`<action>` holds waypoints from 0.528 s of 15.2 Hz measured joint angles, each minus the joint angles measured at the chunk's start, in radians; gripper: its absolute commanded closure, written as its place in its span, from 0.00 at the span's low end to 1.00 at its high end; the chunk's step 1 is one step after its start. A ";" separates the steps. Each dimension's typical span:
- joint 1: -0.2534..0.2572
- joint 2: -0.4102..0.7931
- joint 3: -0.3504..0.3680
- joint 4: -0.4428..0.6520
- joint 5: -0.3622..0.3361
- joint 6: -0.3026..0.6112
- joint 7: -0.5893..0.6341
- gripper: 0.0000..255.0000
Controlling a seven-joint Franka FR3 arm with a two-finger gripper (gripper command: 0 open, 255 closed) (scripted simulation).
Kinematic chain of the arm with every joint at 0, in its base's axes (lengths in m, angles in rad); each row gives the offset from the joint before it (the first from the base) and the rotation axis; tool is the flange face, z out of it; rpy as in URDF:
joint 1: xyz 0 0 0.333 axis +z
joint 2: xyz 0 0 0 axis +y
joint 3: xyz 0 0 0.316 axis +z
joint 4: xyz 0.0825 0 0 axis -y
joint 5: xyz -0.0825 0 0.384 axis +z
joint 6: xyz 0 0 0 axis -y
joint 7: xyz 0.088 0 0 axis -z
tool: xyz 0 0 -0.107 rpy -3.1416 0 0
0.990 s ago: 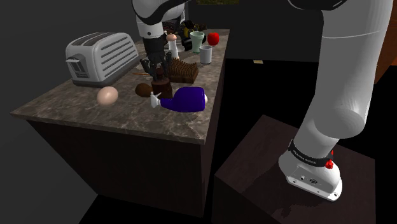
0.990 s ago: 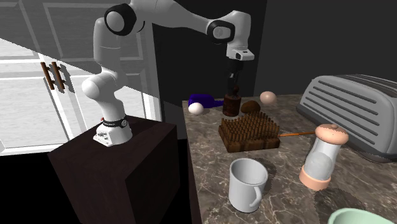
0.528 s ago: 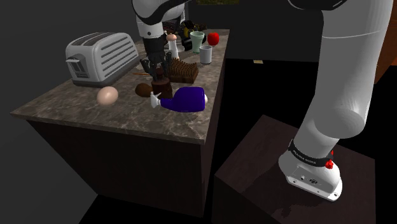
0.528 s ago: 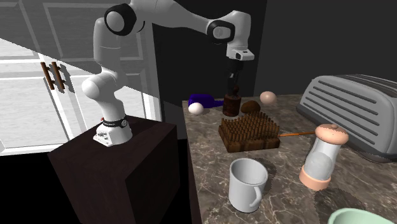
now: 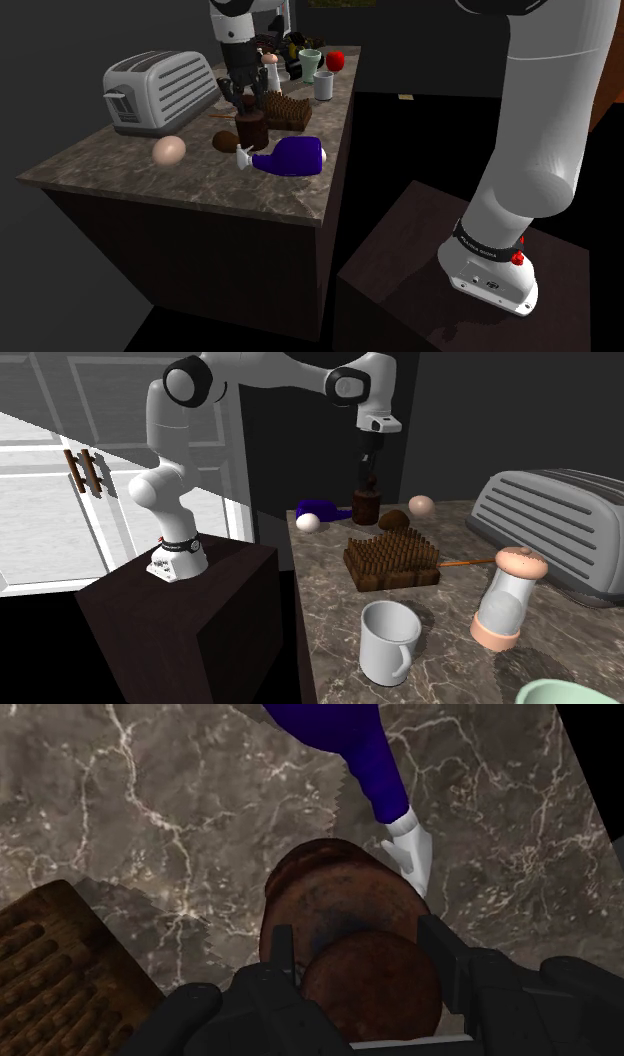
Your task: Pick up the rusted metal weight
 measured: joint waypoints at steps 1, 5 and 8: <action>-0.001 -0.001 0.000 0.011 0.000 -0.012 -0.001 1.00; 0.003 0.008 0.001 0.076 -0.001 -0.069 0.003 1.00; 0.004 0.006 0.002 0.111 -0.001 -0.105 0.005 1.00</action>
